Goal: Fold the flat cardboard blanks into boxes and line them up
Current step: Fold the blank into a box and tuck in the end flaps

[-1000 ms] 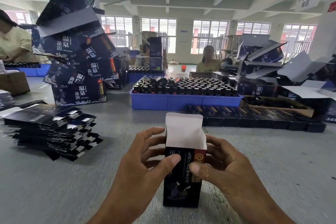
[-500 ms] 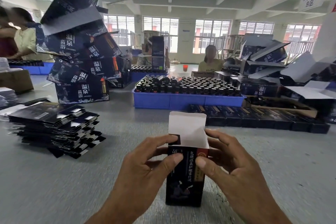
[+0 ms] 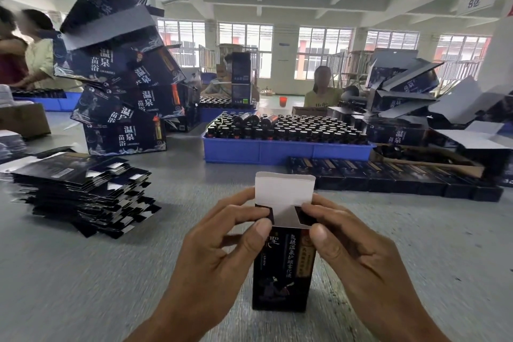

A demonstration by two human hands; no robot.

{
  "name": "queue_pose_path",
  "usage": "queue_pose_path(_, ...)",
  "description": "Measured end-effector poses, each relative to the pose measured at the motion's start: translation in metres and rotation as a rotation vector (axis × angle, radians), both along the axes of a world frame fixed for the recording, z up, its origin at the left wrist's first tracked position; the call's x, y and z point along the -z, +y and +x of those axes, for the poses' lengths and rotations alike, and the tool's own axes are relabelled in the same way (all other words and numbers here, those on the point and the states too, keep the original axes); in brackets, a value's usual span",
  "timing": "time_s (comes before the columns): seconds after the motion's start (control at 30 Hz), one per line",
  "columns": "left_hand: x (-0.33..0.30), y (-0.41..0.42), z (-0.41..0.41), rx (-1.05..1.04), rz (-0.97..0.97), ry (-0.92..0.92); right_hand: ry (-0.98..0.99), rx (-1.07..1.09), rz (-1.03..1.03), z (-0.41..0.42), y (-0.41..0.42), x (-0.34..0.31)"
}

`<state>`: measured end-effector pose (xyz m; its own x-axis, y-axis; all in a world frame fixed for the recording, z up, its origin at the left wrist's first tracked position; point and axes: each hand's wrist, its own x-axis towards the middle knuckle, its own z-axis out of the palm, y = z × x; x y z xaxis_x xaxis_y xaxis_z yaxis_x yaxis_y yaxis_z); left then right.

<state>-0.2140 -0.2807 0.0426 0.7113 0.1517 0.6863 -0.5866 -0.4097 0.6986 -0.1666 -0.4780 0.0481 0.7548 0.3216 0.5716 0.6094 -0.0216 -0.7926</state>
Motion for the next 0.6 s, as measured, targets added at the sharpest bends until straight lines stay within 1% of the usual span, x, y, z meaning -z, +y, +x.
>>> queue_pose_path(0.07, -0.0018, -0.0009, -0.0018, -0.002, 0.0, -0.024, 0.016, 0.004, 0.044, -0.0004, 0.0006, -0.001)
queue_pose_path(0.2, -0.0055, -0.0025, -0.0035, -0.001, 0.033, -0.066, 0.071, -0.052, 0.118, 0.0013, 0.0012, -0.0017)
queue_pose_path(0.33, -0.0056, -0.0024, -0.0035, -0.008, 0.023, -0.063, 0.097, -0.057, 0.129, 0.0031, -0.0005, -0.0012)
queue_pose_path(0.5, -0.0055, -0.0027, -0.0037, -0.017, 0.027, -0.06, 0.048, -0.032, 0.088, -0.0011, -0.0009, -0.0025)
queue_pose_path(0.6, -0.0061, -0.003, -0.0042, -0.009, 0.024, -0.047, 0.015, 0.007, 0.105, -0.0034, 0.001, -0.0036)
